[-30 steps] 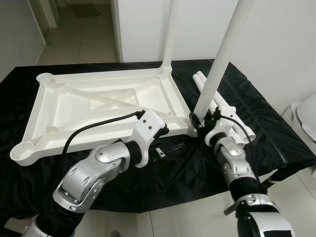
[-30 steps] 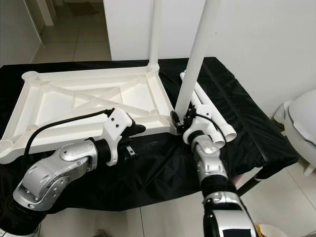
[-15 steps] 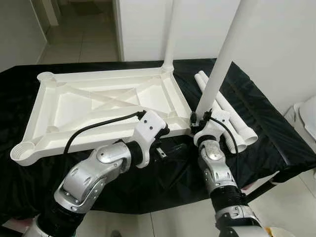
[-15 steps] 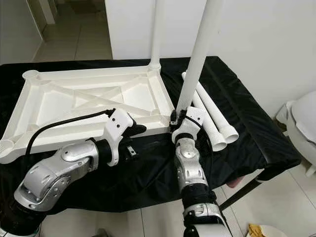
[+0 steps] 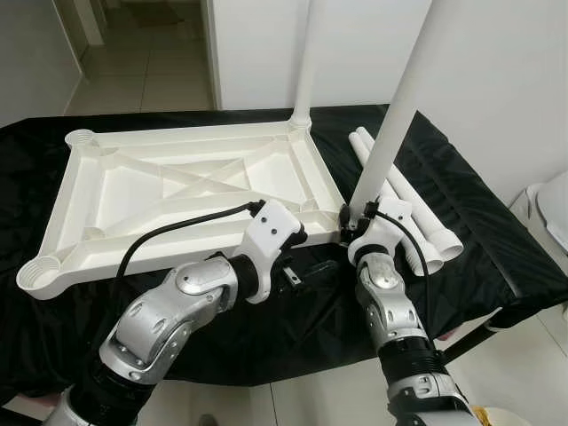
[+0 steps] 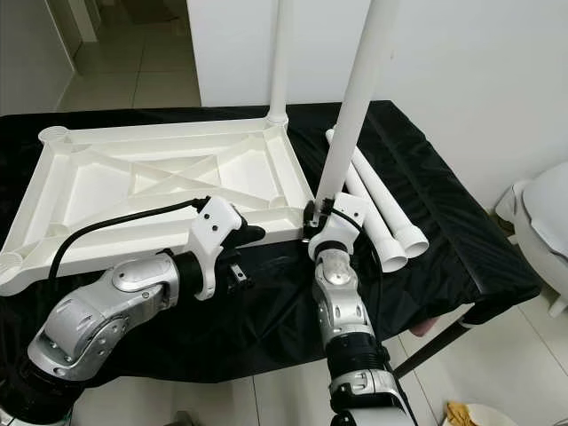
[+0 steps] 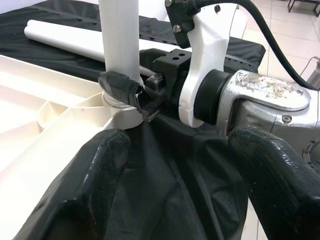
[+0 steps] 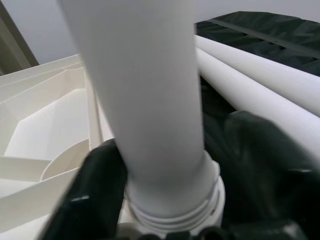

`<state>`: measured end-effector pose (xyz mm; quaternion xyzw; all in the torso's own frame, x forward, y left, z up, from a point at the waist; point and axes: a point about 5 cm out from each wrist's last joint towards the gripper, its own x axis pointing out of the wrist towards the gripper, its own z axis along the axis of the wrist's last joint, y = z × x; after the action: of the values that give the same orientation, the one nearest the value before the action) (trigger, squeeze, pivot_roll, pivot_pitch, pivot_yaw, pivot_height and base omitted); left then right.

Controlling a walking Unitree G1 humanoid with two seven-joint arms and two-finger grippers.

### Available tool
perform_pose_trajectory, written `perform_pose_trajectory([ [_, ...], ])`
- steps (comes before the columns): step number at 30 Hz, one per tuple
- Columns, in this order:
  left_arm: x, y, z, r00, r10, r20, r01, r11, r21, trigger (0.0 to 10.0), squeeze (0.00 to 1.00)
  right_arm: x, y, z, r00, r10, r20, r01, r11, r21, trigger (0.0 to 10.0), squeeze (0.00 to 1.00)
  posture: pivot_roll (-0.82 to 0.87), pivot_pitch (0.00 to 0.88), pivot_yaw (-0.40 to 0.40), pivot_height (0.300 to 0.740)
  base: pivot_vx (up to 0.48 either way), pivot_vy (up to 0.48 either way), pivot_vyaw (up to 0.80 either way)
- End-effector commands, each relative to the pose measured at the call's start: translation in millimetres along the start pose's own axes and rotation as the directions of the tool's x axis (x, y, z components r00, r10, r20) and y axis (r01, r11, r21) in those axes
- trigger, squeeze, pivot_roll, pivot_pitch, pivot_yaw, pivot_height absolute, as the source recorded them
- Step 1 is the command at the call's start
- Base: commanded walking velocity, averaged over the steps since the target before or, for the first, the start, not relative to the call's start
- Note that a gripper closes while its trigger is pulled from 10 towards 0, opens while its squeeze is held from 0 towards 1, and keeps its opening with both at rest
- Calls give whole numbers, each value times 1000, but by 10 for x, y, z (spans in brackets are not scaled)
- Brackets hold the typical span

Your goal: Building children table

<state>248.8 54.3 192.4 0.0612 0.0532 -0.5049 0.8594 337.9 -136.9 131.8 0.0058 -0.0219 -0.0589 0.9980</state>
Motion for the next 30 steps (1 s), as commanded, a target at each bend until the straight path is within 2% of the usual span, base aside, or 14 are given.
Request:
perform_pose_trajectory([
  [1, 5, -41, -9, 999, -49, -2, 49, 999, 0, 10000, 0, 19, -50, -11, 1000, 3, -15, -3, 1000, 6, 10000, 1000, -23, 0, -36, 740, 0, 0, 0],
  [3, 7, -40, -7, 999, -48, -1, 48, 999, 0, 10000, 0, 38, -73, 0, 1000, 19, -12, -19, 1000, 1, 10000, 1000, -23, 0, -36, 740, 0, 0, 0],
  [6, 4, -33, -5, 999, -43, 1, 43, 999, -2, 10000, 0, 126, -125, 67, 984, 177, 1, -177, 984, -13, 10000, 1000, -24, 7, -34, 740, 0, 0, 0],
  [9, 3, -31, -5, 999, -41, 1, 41, 999, -1, 10000, 0, 141, -124, 81, 974, 225, 3, -225, 974, -16, 10000, 1000, -24, 7, -34, 740, 0, 0, 0],
  [10, 2, -29, -4, 999, -41, 1, 41, 999, -2, 10000, 0, 156, -134, 86, 963, 269, -3, -269, 963, -32, 10000, 835, -25, 11, -30, 740, 0, 0, 0],
  [11, 1, -24, -1, 999, -39, 1, 39, 999, -2, 10000, 0, 177, -161, 90, 948, 319, -10, -319, 947, -46, 10000, 0, -24, 14, -30, 740, 0, 0, 0],
  [13, 0, -20, 1, 999, -37, 2, 37, 999, -2, 10000, 0, 189, -182, 91, 938, 345, -16, -346, 937, -53, 10000, 0, -24, 14, -30, 740, 0, 0, 0],
  [17, -5, -5, 8, 999, -32, 3, 32, 999, -1, 10000, 0, 237, -272, 105, 881, 471, -42, -473, 876, -93, 10000, 0, -26, 21, -24, 740, 0, 0, 0],
  [18, -5, -5, 8, 999, -32, 3, 32, 999, -1, 10000, 0, 237, -272, 105, 881, 471, -42, -473, 876, -93, 10000, 0, -26, 21, -24, 740, 0, 0, 0],
  [21, -6, -8, 10, 999, -33, 4, 33, 999, -2, 10000, 0, 255, -304, 128, 829, 557, -51, -558, 820, -127, 10000, 0, -27, 21, -23, 740, 0, 0, 0],
  [26, -8, -4, 13, 999, -34, 3, 34, 999, -2, 10000, 0, 288, -336, 156, 798, 599, -62, -601, 785, -153, 10000, 0, -26, 30, -19, 740, 0, 0, 0],
  [27, -10, 1, 13, 999, -33, 3, 33, 999, -2, 10000, 0, 304, -350, 167, 778, 624, -74, -626, 761, -167, 10000, 0, -24, 29, -18, 740, 0, 0, 0],
  [28, -11, 2, 15, 999, -33, 3, 33, 999, -1, 10000, 0, 313, -368, 166, 756, 648, -92, -653, 737, -174, 7882, 0, -23, 28, -19, 740, 0, 0, 0],
  [30, -11, 2, 16, 999, -33, 2, 33, 999, 0, 10000, 0, 318, -380, 163, 740, 664, -104, -671, 721, -174, 7882, 0, -23, 28, -19, 740, 0, 0, 0],
])
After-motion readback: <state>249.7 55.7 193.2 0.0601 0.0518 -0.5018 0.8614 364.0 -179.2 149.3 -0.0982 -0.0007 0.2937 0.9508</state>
